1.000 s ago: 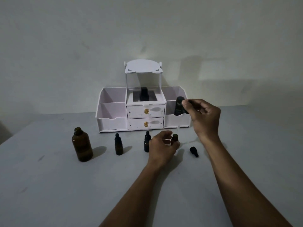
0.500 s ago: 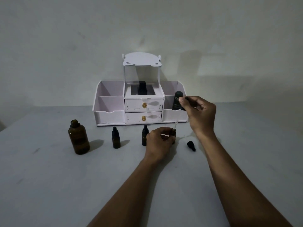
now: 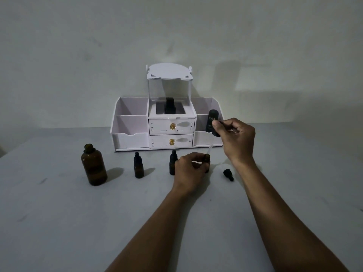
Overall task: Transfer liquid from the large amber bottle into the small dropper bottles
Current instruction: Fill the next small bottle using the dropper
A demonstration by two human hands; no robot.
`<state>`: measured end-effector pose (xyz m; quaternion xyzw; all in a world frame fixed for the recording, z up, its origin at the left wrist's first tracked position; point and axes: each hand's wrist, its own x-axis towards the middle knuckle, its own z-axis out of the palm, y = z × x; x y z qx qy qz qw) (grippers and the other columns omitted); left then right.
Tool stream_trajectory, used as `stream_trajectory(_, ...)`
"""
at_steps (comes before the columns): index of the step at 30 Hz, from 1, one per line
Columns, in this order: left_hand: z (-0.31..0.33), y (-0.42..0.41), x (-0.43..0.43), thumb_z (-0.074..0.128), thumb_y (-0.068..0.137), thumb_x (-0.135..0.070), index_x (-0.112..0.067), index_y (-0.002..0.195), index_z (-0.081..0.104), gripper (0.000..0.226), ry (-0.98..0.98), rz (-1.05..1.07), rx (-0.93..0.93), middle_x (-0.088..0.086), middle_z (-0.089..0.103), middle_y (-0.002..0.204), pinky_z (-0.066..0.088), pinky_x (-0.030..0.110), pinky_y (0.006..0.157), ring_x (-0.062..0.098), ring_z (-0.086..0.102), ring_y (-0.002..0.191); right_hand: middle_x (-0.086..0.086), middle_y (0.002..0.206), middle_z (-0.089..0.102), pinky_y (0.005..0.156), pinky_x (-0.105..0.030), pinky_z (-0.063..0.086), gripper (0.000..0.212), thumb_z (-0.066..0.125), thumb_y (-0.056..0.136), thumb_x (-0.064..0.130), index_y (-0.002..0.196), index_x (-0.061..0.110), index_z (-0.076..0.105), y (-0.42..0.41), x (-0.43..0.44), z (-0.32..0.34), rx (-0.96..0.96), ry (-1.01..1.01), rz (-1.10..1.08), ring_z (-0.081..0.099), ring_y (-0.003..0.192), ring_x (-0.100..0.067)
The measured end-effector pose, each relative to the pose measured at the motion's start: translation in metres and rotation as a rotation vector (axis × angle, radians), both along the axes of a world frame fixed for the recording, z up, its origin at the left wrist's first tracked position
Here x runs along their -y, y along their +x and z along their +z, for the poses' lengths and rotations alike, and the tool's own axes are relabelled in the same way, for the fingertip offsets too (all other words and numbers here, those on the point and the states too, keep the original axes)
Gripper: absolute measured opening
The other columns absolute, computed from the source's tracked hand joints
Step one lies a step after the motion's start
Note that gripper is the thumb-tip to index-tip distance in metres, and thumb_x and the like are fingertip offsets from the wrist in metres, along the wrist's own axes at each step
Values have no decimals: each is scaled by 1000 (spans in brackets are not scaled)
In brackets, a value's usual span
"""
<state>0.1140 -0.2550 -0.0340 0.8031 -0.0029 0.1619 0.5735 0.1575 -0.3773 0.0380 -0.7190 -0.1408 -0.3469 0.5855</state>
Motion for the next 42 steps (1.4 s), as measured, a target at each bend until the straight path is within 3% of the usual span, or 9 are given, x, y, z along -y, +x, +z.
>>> stream_trajectory(3, 0, 0, 0, 71, 89, -12, -20, 113, 74, 26, -5, 3, -5, -10, 74, 91, 45, 0, 63, 3, 71, 79, 2, 71, 69, 65, -11, 49, 13, 78, 83, 19, 80, 7, 74, 0, 1, 0, -1, 4, -2, 62, 63, 2)
stream_trajectory(16, 1, -1, 2, 70, 90, -11, -20, 116, 72, 27, -15, 7, -25, -12, 70, 87, 43, -1, 59, 2, 69, 78, -3, 78, 75, 69, -13, 54, 20, 79, 82, 25, 88, 6, 77, -4, -1, 0, 42, -28, -8, 69, 71, -6)
stream_trajectory(21, 2, -2, 3, 71, 90, -17, -21, 124, 67, 35, 18, 26, -38, -7, 70, 103, 54, 14, 78, 0, 65, 83, -2, 83, 76, 75, -33, 61, 22, 79, 83, 28, 93, 9, 77, -8, 0, 3, 75, 52, 0, 73, 78, -15)
stream_trajectory(24, 2, -7, 1, 75, 87, -25, -25, 132, 60, 47, 43, 38, -44, -5, 66, 114, 43, 7, 70, -4, 59, 83, -5, 85, 75, 79, -40, 61, 21, 78, 84, 25, 93, 7, 75, -10, 4, 5, 126, 93, -26, 72, 82, -19)
stream_trajectory(29, 23, -41, -20, 75, 86, -29, -28, 129, 61, 45, 39, 22, 69, -9, 67, 114, 51, 8, 69, -1, 63, 90, -9, 89, 71, 78, -43, 60, 23, 77, 85, 25, 93, 5, 72, -15, 5, 9, 225, 77, -64, 70, 84, -24)
stream_trajectory(33, 52, -84, -69, 73, 88, -20, -31, 118, 65, 32, -42, 168, 301, -13, 70, 101, 58, 19, 70, 2, 69, 86, -3, 86, 71, 79, -33, 60, 15, 77, 85, 22, 94, 12, 73, -33, -20, 20, 202, 155, 33, 70, 83, -16)
stream_trajectory(37, 70, -111, -139, 72, 88, -11, -20, 108, 70, 22, -96, 478, 525, -8, 71, 86, 52, 14, 63, 5, 68, 71, -5, 84, 74, 75, -24, 57, 14, 78, 83, 17, 93, 7, 74, -51, -70, 36, 208, 184, 210, 72, 78, -14)
stream_trajectory(40, 70, -116, -191, 72, 87, -13, -22, 106, 69, 21, -120, 624, 502, -9, 70, 85, 55, 20, 65, 5, 68, 73, 13, 77, 74, 70, -12, 52, 13, 78, 82, 9, 92, 2, 74, -62, -116, 50, 205, 216, 341, 70, 73, 0)
stream_trajectory(42, 58, -113, -221, 75, 86, -15, -23, 106, 69, 23, -140, 643, 413, -7, 71, 88, 58, 27, 69, 5, 68, 77, 15, 75, 73, 69, -11, 52, 12, 77, 82, 6, 92, 2, 73, -67, -146, 57, 199, 223, 414, 70, 71, 3)
